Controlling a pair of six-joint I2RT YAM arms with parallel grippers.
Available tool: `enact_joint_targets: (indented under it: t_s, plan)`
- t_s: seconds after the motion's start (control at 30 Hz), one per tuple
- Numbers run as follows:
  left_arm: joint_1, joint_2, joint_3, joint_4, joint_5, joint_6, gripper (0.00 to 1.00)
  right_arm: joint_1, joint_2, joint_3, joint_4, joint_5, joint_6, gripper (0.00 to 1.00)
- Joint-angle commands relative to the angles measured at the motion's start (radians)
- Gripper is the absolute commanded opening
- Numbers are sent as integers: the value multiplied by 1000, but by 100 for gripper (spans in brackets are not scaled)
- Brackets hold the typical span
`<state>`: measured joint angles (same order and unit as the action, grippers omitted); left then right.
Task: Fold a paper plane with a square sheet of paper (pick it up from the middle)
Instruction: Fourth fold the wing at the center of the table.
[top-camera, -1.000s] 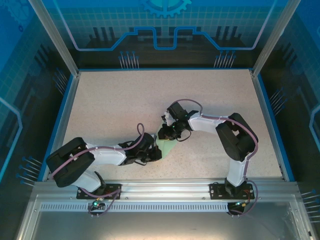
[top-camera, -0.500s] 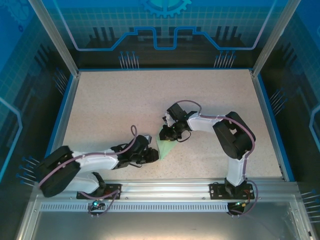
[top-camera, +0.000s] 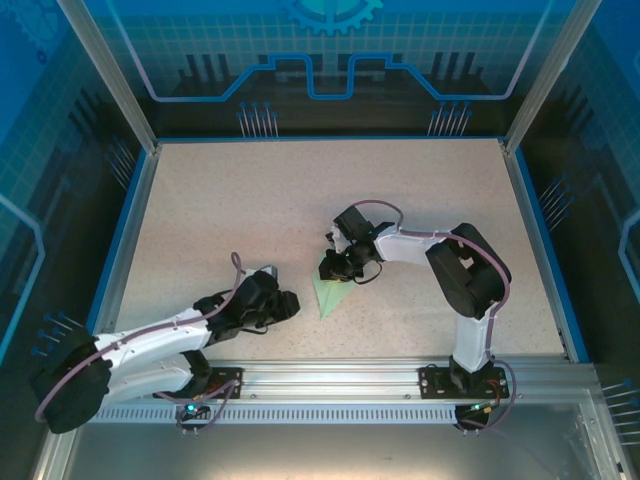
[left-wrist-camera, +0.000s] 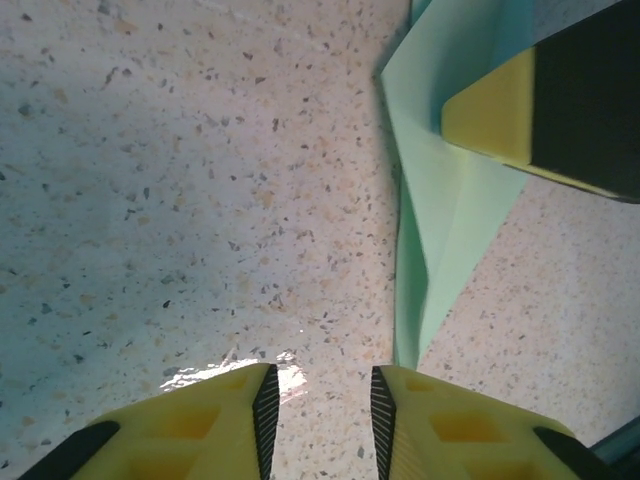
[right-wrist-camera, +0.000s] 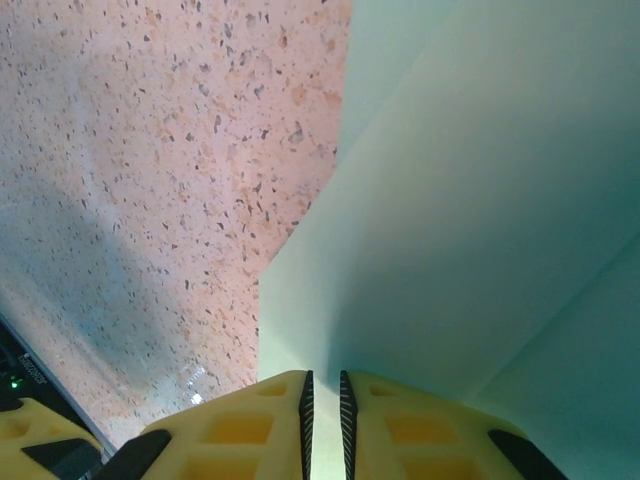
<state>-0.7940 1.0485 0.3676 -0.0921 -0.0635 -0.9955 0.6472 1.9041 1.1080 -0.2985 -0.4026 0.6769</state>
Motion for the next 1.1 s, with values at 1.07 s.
enact_joint_targets:
  t_s: [1.07]
  plan:
    - [58,505,249,278,194,32,20,-26,-66,-45,1,7,19,21]
